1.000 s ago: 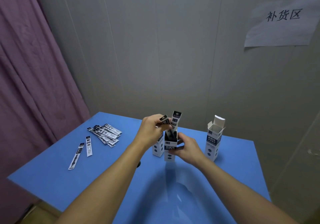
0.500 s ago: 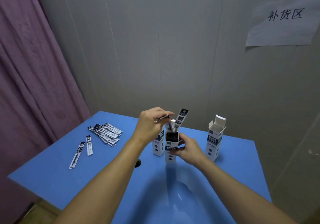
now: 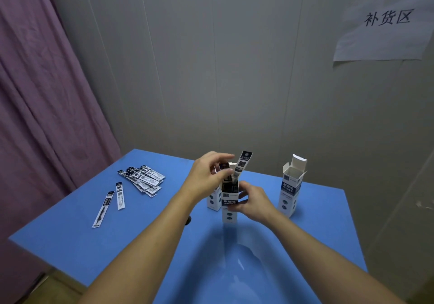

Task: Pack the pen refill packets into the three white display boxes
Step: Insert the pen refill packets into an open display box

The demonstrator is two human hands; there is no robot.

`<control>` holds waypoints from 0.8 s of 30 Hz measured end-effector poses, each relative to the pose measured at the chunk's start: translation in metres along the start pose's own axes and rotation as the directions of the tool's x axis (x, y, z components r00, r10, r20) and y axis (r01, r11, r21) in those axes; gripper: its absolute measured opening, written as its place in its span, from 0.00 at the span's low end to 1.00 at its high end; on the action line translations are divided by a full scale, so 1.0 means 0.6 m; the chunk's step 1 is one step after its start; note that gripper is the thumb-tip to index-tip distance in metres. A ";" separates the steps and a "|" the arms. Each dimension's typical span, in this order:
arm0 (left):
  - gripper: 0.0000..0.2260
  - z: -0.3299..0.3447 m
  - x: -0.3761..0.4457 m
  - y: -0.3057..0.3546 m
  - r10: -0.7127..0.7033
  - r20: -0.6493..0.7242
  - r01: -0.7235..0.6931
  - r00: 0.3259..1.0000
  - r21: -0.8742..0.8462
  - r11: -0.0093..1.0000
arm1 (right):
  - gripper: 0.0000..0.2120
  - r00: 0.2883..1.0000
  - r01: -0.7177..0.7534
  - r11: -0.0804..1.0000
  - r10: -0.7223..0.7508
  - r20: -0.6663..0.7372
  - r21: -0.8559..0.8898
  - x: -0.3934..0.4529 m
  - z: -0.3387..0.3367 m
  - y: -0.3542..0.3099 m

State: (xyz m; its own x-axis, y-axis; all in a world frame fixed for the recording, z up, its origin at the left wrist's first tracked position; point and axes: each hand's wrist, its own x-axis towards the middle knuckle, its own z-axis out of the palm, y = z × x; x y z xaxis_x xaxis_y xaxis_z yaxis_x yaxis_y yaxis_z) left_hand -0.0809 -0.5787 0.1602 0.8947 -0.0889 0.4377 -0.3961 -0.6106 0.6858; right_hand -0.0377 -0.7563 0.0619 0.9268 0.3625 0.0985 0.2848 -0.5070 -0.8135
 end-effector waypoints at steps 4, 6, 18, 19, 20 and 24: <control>0.07 0.018 0.006 -0.007 0.091 0.098 -0.111 0.991 0.234 0.966 | 0.23 1.000 -0.010 1.000 0.011 0.022 -0.011 0.002 0.010 -0.003; 0.07 0.024 0.004 -0.013 0.021 0.184 -0.083 0.983 0.335 0.938 | 0.23 1.000 -0.016 1.000 0.015 0.020 0.003 0.001 0.012 -0.006; 0.05 0.014 0.016 -0.025 0.021 0.137 -0.073 0.990 0.391 0.917 | 0.21 1.000 0.018 1.000 -0.018 0.017 -0.011 0.000 0.009 -0.011; 0.06 0.016 0.015 -0.032 -0.019 0.180 -0.064 0.983 0.444 0.894 | 0.21 1.000 0.011 1.000 -0.010 0.021 -0.015 0.000 0.010 -0.012; 0.06 0.016 0.014 -0.036 -0.056 0.200 -0.044 0.978 0.466 0.884 | 0.21 1.000 0.006 1.000 -0.005 0.028 -0.027 0.000 0.011 -0.012; 0.05 0.008 0.012 -0.032 -0.060 0.163 -0.008 0.985 0.387 0.922 | 0.21 1.000 0.003 1.000 -0.003 0.018 -0.030 -0.004 0.012 -0.008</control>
State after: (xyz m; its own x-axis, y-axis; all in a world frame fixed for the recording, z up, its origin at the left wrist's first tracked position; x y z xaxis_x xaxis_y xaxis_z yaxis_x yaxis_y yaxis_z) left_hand -0.0662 -0.5713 0.1475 0.9384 -0.1796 0.2952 -0.2930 -0.8666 0.4039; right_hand -0.0434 -0.7492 0.0618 0.9215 0.3776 0.0907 0.2952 -0.5294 -0.7954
